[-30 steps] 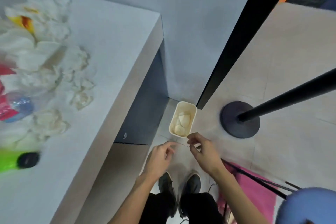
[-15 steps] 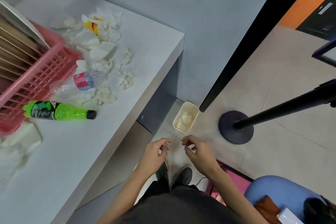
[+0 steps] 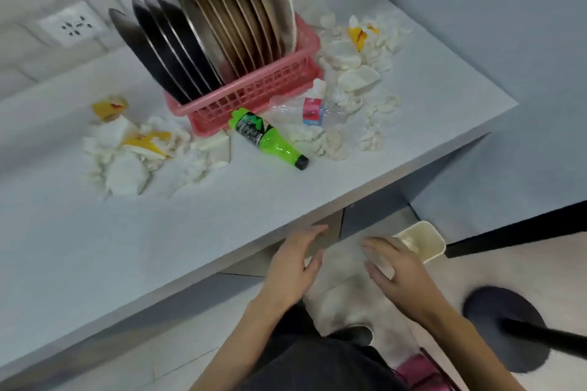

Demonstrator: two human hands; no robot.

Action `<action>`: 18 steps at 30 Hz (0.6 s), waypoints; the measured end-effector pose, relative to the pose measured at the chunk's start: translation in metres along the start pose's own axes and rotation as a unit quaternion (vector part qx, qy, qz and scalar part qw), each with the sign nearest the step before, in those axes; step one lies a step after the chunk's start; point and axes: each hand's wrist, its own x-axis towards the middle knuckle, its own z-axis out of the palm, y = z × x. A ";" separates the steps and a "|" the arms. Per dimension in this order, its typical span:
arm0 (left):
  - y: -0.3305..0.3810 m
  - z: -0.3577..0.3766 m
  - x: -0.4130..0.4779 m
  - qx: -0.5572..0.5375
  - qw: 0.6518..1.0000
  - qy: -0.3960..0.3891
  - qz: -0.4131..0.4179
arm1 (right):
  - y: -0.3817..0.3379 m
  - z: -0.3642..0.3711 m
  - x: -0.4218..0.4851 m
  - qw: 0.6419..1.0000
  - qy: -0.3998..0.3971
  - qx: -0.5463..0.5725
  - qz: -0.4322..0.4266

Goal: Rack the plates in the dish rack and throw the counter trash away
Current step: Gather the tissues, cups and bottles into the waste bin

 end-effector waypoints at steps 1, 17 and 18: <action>-0.005 -0.012 -0.006 0.000 1.000 0.027 -0.011 | -0.012 0.003 0.010 0.999 -0.021 -0.010 -0.026; -0.166 -0.203 -0.073 0.017 0.957 0.241 -0.160 | -0.196 0.157 0.172 0.960 -0.192 -0.048 -0.196; -0.175 -0.214 -0.073 0.014 0.956 0.247 -0.157 | -0.207 0.166 0.180 0.959 -0.195 -0.048 -0.199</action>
